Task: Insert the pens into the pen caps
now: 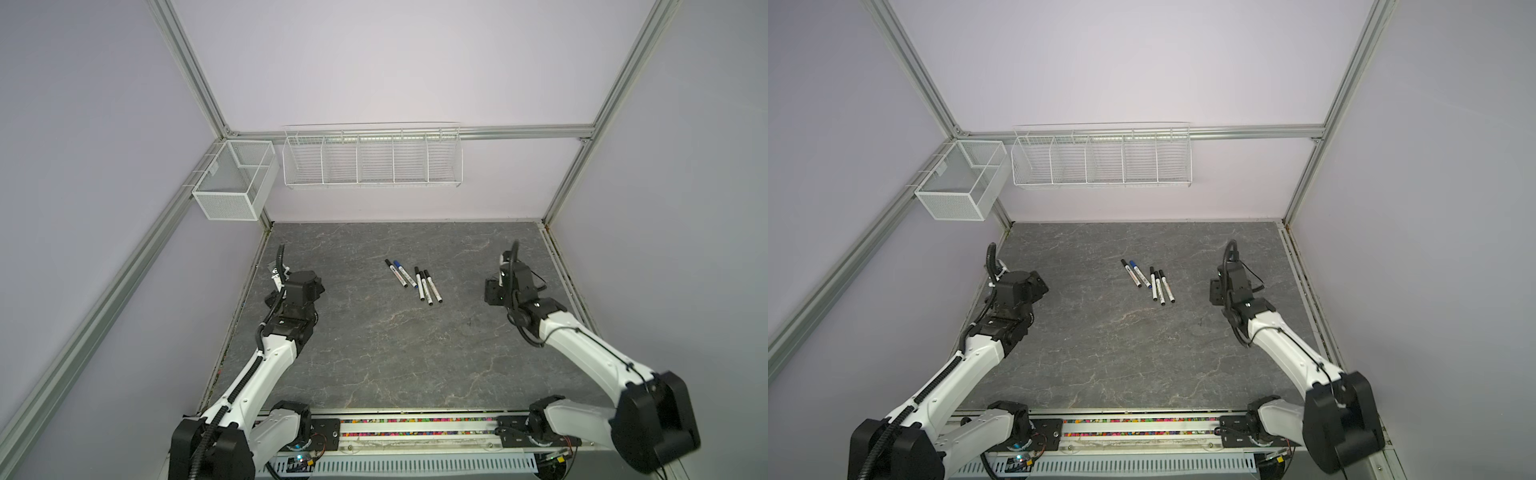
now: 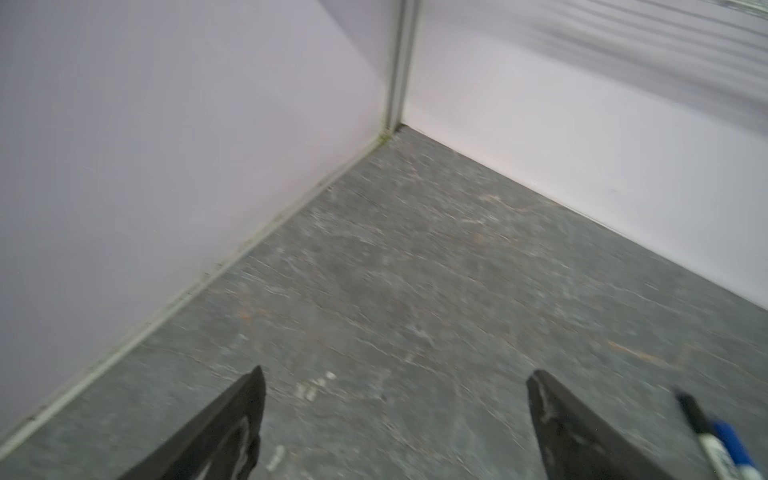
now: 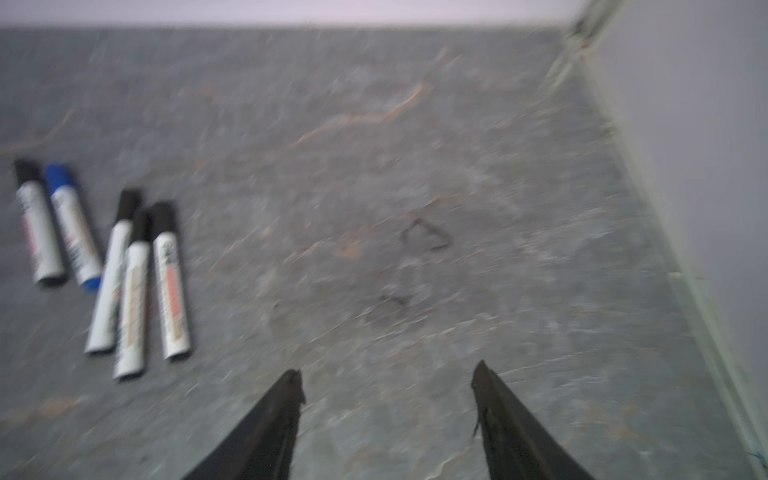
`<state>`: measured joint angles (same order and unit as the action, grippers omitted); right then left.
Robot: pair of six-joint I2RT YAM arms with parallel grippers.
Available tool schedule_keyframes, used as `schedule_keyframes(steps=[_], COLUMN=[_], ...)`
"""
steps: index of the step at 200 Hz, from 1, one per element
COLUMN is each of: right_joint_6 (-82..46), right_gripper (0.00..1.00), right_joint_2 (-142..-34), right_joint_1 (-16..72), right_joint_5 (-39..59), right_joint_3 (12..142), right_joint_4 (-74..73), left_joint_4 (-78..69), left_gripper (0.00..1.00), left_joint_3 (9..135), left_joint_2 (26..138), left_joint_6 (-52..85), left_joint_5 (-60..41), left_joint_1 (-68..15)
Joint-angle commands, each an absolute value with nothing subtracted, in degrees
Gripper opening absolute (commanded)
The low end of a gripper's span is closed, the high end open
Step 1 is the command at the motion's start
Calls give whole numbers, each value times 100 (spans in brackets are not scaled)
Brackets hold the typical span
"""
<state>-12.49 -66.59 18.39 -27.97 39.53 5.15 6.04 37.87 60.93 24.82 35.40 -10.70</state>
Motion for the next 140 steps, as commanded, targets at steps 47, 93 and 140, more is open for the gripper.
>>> schedule_keyframes(steps=[47, 93, 140], right_joint_6=[-162, 178, 113], right_gripper=[85, 89, 88], right_joint_2=[-8191, -8533, -8764], right_joint_1=[1231, 532, 184], right_joint_5=[-4341, -2364, -1319], right_joint_3=[2743, 2234, 2091], right_joint_4=[-3407, -4842, -5161], left_joint_4=[-1628, -3552, -5327], left_gripper=[99, 99, 99], left_joint_3=[2943, 2662, 2215], left_joint_2=[7352, 8041, 8910], left_joint_6=[1465, 846, 300], left_joint_5=[4752, 3808, 2391], left_joint_1=[-726, -687, -551])
